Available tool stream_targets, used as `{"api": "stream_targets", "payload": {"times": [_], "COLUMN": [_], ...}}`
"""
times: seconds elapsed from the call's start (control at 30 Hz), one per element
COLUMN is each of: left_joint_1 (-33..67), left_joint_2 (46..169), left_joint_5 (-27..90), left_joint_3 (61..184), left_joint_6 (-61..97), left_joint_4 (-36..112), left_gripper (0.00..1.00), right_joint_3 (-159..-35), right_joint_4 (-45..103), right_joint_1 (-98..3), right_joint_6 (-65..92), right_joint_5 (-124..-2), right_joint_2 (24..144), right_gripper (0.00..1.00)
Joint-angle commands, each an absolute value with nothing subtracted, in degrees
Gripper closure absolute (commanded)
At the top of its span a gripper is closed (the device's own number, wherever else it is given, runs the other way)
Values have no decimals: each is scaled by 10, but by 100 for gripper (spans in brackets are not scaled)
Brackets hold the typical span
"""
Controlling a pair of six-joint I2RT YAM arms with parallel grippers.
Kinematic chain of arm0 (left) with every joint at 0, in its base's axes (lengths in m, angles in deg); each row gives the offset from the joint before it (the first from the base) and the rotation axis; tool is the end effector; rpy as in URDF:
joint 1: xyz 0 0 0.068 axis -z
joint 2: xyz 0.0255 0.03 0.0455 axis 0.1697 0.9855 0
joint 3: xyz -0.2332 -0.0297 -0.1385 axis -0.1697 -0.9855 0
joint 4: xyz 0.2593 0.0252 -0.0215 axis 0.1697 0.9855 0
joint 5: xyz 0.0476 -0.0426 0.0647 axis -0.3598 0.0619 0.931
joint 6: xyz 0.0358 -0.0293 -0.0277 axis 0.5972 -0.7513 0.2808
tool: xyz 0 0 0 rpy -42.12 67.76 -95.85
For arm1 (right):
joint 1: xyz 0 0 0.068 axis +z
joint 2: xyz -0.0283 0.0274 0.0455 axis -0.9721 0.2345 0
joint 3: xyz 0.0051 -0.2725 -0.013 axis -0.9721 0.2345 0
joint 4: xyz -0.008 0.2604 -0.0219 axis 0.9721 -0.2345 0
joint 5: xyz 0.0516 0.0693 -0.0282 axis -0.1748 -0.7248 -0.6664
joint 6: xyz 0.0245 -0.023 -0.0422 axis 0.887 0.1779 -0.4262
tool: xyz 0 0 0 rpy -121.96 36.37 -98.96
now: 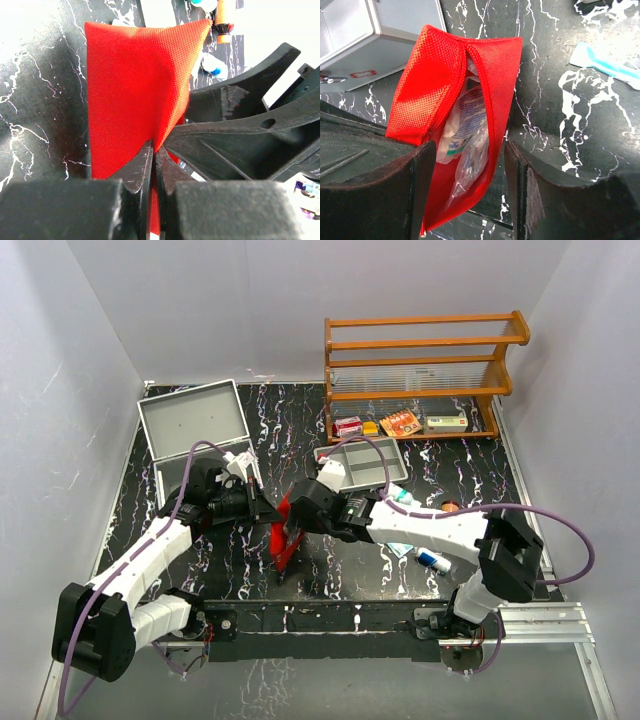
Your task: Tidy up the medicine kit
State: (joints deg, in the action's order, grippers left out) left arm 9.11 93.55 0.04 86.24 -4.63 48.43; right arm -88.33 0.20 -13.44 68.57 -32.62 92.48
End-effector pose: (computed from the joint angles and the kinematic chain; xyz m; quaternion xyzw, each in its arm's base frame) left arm 0.2064 -0.0947 0.2359 0.0474 0.8454 -0.4644 0.2595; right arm 0.1633 0.2905 0.2530 0.0559 0.9282 0.1970 0.3105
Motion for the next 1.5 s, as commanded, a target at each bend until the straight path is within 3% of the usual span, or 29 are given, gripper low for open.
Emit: {"api": "stream_targets", "payload": {"times": [0.0, 0.33, 0.67, 0.97, 1.23, 1.47], "left_joint_1": [92, 92, 93, 92, 92, 92], "left_joint_2": [915, 916, 935, 945, 941, 938], "left_joint_5": [-20, -20, 86, 67, 26, 8], "left_joint_3": [877, 873, 892, 892, 893, 897], "left_joint_6": [-40, -41, -4, 0, 21, 31], "left_joint_4": [487, 487, 551, 542, 541, 541], "left_gripper": [100, 100, 100, 100, 100, 100], "right_joint_3": [-892, -902, -859, -864, -874, -883], "right_joint_4": [63, 64, 9, 16, 78, 88], "right_joint_1": [-141, -143, -143, -144, -144, -146], "right_joint_6": [698, 696, 730, 710, 676, 675], "right_joint_5": [-335, -335, -314, -319, -348, -354], "right_joint_2": [938, 976, 931, 937, 911, 931], "right_gripper": [45, 42, 61, 74, 46, 38]}}
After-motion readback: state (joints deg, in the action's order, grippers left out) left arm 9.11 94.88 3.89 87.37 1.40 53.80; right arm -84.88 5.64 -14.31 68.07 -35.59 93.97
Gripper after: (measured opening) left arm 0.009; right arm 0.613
